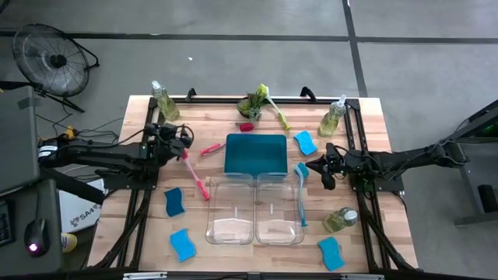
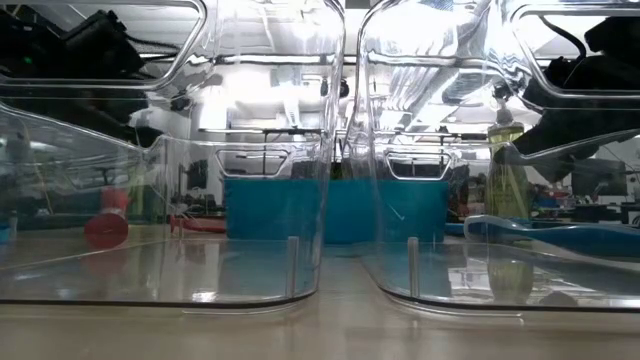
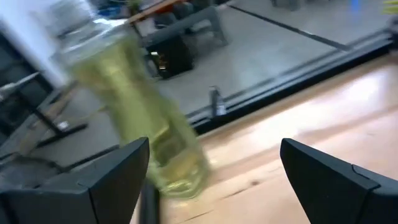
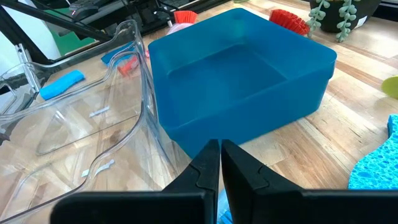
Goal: Pick & Place Kitchen Sink Supplies
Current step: Put the green dish soap into the blue bin
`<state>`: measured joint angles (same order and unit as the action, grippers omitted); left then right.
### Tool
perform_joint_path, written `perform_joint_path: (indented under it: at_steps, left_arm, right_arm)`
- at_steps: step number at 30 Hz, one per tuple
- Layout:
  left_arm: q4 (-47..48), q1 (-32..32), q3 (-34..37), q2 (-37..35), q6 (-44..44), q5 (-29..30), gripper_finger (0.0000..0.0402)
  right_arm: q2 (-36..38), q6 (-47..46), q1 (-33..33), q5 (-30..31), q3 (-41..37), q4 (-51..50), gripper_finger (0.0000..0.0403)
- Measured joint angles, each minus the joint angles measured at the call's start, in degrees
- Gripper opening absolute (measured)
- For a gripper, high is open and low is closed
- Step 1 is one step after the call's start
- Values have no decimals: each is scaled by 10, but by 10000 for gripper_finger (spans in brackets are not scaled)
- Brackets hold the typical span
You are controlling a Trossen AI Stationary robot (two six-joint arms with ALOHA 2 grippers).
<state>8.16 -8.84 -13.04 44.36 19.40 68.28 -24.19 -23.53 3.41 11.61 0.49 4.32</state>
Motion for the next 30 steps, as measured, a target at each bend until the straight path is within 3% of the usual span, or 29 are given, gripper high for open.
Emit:
perform_joint_path:
  at_steps: [4, 10, 17, 22, 26, 30]
  left_arm:
    - [-116, -3, 0, 6, -134, -74, 357]
    - [-285, -2, -12, 50, -298, -246, 357]
    - [-358, -4, -84, 118, -411, -350, 357]
    - [-395, -49, -124, 151, -418, -440, 357]
    - [-405, -100, -146, 162, -421, -455, 357]
    - [-401, -148, -148, 162, -421, -417, 357]
  right_arm:
    - [0, 0, 0, 0, 0, 0, 12]
    - [0, 0, 0, 0, 0, 0, 12]
    - [0, 0, 0, 0, 0, 0, 12]
    - [0, 0, 0, 0, 0, 0, 12]
    - [0, 0, 0, 0, 0, 0, 12]
    - [0, 0, 0, 0, 0, 0, 12]
